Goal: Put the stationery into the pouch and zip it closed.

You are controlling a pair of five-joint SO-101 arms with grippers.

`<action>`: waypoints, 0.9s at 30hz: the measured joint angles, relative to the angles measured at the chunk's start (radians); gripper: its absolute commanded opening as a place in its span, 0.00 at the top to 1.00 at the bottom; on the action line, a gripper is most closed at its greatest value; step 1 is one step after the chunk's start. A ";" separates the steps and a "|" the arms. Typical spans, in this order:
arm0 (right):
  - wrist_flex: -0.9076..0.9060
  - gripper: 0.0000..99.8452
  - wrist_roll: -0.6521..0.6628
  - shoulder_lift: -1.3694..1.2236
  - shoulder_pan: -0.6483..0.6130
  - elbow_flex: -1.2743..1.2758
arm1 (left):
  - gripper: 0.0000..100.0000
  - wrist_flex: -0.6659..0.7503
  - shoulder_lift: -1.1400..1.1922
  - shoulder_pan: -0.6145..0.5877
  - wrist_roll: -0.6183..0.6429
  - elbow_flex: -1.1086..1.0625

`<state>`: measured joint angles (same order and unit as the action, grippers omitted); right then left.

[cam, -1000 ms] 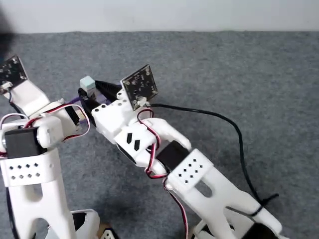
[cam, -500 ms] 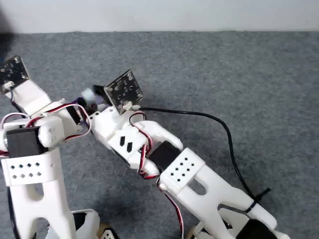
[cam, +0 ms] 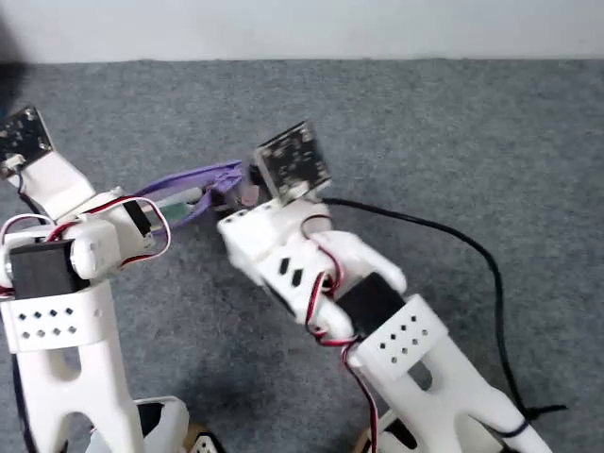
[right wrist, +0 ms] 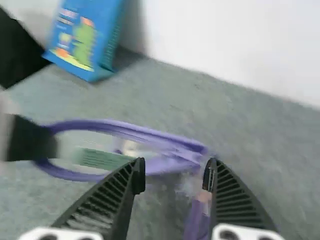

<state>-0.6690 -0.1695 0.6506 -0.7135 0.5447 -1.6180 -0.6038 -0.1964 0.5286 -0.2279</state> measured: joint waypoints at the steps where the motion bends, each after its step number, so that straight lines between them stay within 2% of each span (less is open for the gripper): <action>1: -0.006 0.80 -0.006 -0.002 0.020 0.008 | 0.99 0.000 0.000 0.000 0.000 0.000; 7: -0.009 0.80 -0.018 -0.103 0.066 0.046 | 0.99 0.000 0.000 0.000 0.000 0.000; 13: 0.115 0.80 -0.021 -0.250 0.071 0.046 | 0.99 0.000 0.000 0.000 0.000 0.000; 19: 0.199 0.80 0.038 -0.313 0.071 0.046 | 0.99 0.000 0.000 0.000 0.000 0.000; 21: 0.203 0.84 0.049 -0.313 0.071 0.046 | 0.99 0.000 0.000 0.000 0.000 0.000; 25: 0.203 0.98 0.057 -0.313 0.072 0.046 | 0.99 0.000 0.000 0.000 0.000 0.000; 27: 0.203 0.99 0.057 -0.313 0.081 0.046 | 0.99 0.000 0.000 0.000 0.000 0.000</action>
<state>-0.4664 -0.1128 0.3376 -0.6322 0.5907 -1.6180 -0.6038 -0.1964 0.5286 -0.2279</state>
